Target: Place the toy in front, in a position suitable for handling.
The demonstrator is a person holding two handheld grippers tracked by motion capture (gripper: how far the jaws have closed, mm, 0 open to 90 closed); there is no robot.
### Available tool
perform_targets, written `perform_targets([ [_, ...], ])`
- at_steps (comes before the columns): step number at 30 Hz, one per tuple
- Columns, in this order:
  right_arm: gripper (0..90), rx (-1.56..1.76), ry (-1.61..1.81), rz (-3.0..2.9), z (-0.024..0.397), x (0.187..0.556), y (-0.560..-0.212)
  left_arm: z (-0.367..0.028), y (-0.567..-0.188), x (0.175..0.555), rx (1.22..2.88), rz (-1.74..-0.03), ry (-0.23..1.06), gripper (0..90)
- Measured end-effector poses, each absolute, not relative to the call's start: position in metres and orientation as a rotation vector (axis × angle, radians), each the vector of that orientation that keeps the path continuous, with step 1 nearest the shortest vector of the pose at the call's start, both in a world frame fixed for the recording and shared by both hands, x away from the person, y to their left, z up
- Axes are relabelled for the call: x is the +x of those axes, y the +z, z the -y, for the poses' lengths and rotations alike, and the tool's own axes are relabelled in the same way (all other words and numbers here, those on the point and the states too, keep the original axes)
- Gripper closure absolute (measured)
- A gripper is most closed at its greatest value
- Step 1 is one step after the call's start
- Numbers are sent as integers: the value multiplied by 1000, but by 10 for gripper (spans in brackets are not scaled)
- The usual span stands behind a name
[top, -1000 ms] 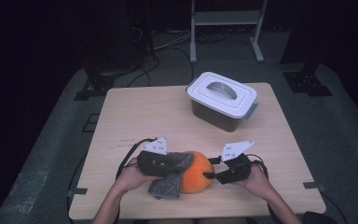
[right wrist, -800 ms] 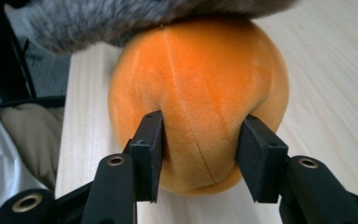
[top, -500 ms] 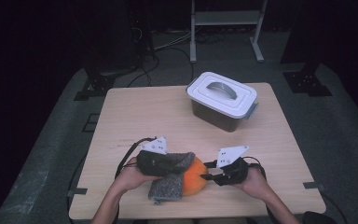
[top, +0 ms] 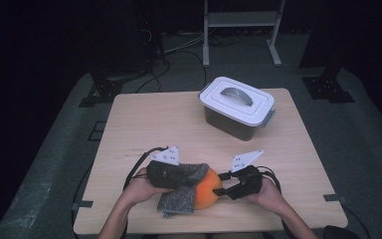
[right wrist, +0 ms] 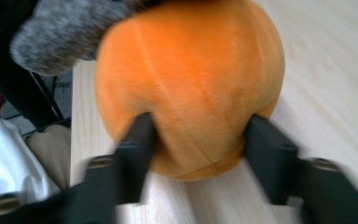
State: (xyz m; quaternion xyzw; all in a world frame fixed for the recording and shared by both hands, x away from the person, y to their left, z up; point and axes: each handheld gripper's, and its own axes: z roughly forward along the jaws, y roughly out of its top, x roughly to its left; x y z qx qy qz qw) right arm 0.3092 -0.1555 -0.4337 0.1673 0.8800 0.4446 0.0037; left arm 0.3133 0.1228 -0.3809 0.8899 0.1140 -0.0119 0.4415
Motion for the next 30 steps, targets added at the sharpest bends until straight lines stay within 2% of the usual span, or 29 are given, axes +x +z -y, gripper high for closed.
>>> perform_targets([
  [3, 622, 427, 1406, -2680, 157, 301, -420, -125, -371, 310, 2182, -271, -5, 761],
  [9, 616, 227, 1255, -2591, 160, 287, -393, -118, -365, 306, 2153, -246, -1, 760],
  [11, 599, 229, 1253, -2597, 159, 287, -395, -113, -371, 307, 2212, -274, 26, 760],
  [13, 540, 287, 1256, -2647, 159, 292, -403, -111, -379, 309, 2254, -302, 30, 762],
  [18, 344, 493, 1368, -2701, 167, 304, -410, -119, -388, 315, 2237, -318, -37, 768],
  [20, 324, 566, 1395, -2724, 166, 308, -416, -118, -388, 315, 2244, -315, -44, 767],
  [21, 336, 579, 1406, -2730, 165, 309, -418, -118, -387, 315, 2252, -315, -36, 767],
  [25, 521, 516, 1425, -2667, 160, 303, -420, -118, -379, 312, 2238, -313, -13, 765],
  [30, 575, 335, 1345, -2623, 146, 289, -418, -115, -361, 304, 2147, -240, -32, 765],
])
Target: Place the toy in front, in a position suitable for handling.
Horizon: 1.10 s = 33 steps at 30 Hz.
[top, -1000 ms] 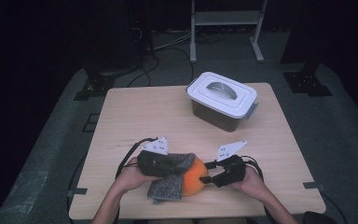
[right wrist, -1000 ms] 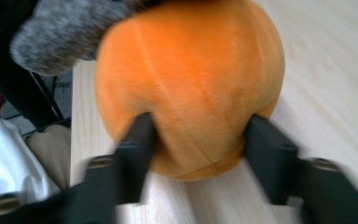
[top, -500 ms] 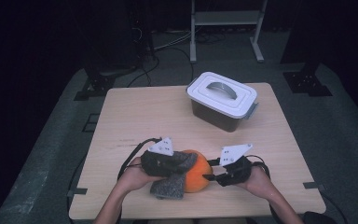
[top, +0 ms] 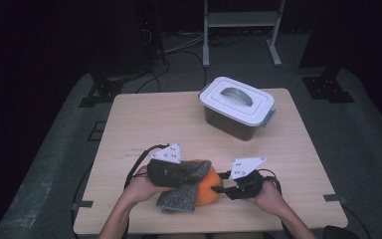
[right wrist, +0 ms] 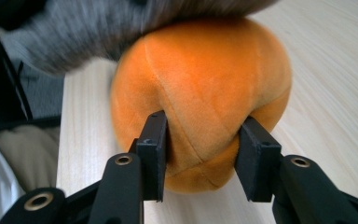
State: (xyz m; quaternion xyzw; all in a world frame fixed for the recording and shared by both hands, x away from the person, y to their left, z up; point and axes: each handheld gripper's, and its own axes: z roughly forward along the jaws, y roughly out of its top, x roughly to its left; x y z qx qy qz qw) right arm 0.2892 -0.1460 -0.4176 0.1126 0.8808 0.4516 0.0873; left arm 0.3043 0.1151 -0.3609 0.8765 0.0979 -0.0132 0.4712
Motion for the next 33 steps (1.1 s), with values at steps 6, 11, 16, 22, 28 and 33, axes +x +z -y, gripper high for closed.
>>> perform_targets([
  [6, 625, 287, 1323, -2628, 142, 287, -417, -115, -371, 309, 2192, -269, -29, 766],
  [11, 642, 325, 1360, -2610, 152, 292, -409, -123, -372, 310, 2193, -294, -14, 764],
  [16, 445, 427, 1404, -2654, 156, 299, -410, -122, -380, 312, 2204, -297, -50, 763],
  [22, 373, 540, 1443, -2707, 155, 306, -416, -116, -378, 310, 2207, -266, -58, 763],
  [28, 572, 422, 1418, -2613, 151, 294, -411, -114, -363, 307, 2137, -272, 10, 748],
  [33, 594, 356, 1381, -2608, 149, 290, -409, -113, -368, 309, 2137, -304, 36, 749],
])
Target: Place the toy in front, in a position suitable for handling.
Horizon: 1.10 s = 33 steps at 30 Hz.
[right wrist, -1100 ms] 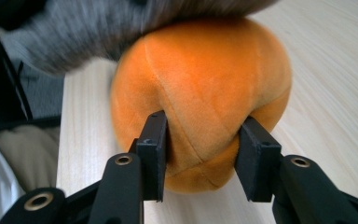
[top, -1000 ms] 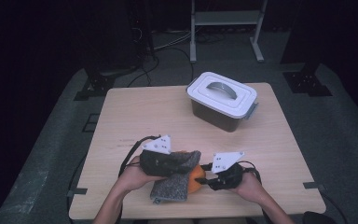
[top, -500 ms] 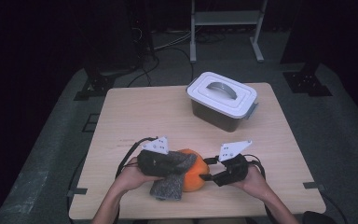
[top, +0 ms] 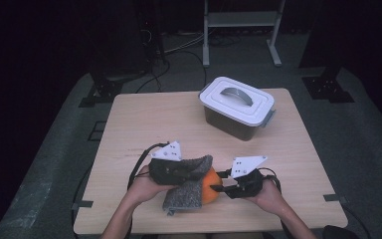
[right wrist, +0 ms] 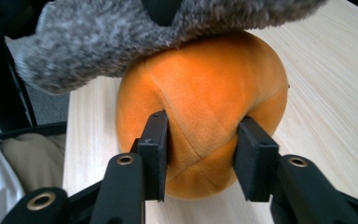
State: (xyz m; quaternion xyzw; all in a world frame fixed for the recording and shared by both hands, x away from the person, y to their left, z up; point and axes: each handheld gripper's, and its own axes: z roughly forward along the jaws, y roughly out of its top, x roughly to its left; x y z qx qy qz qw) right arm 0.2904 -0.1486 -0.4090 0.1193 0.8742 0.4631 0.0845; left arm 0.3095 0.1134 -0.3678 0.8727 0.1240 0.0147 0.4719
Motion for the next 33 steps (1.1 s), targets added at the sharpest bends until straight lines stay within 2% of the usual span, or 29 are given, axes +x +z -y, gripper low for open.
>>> perform_targets([
  [6, 603, 446, 1363, -2618, 156, 300, -412, -122, -382, 315, 2171, -339, 21, 763],
  [9, 496, 496, 1369, -2612, 158, 303, -412, -125, -387, 316, 2153, -349, -11, 766],
  [12, 331, 571, 1423, -2662, 159, 308, -414, -123, -388, 316, 2151, -325, -54, 768],
  [13, 320, 609, 1434, -2697, 158, 311, -417, -121, -388, 315, 2155, -313, -64, 768],
  [15, 356, 631, 1447, -2713, 156, 312, -423, -118, -386, 313, 2172, -298, -61, 768],
  [18, 516, 556, 1418, -2666, 156, 306, -420, -118, -379, 312, 2162, -306, -32, 767],
  [20, 559, 484, 1381, -2628, 154, 300, -415, -119, -372, 311, 2149, -304, 6, 766],
  [26, 574, 305, 1356, -2584, 149, 289, -408, -125, -361, 310, 2110, -331, 86, 765],
  [33, 567, 355, 1312, -2597, 153, 296, -411, -117, -380, 310, 2169, -312, 2, 767],
])
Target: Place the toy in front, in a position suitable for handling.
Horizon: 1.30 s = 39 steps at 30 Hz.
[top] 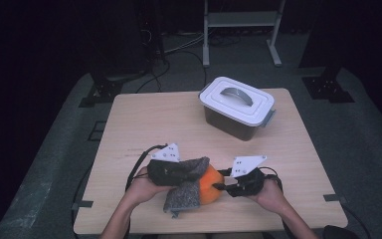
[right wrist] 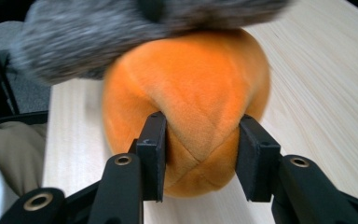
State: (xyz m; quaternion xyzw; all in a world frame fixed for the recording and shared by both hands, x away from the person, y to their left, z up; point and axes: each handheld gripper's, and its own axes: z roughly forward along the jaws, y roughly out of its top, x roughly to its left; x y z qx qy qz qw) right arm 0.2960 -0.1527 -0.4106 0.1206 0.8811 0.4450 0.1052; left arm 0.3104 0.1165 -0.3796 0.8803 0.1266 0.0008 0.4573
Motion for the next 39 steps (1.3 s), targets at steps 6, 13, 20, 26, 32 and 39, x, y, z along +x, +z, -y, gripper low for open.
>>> perform_targets([
  [6, 357, 511, 1394, -2673, 163, 309, -416, -114, -385, 310, 2189, -282, -83, 765],
  [13, 462, 544, 1437, -2726, 161, 311, -423, -111, -379, 308, 2198, -271, -61, 765],
  [20, 544, 344, 1391, -2626, 152, 294, -412, -114, -361, 304, 2141, -288, 47, 766],
  [26, 580, 304, 1344, -2604, 153, 294, -412, -115, -370, 309, 2174, -323, 57, 769],
  [32, 526, 429, 1331, -2622, 159, 303, -413, -117, -380, 311, 2190, -336, -5, 775],
  [39, 309, 541, 1478, -2744, 166, 310, -410, -109, -383, 308, 2190, -288, -104, 775],
])
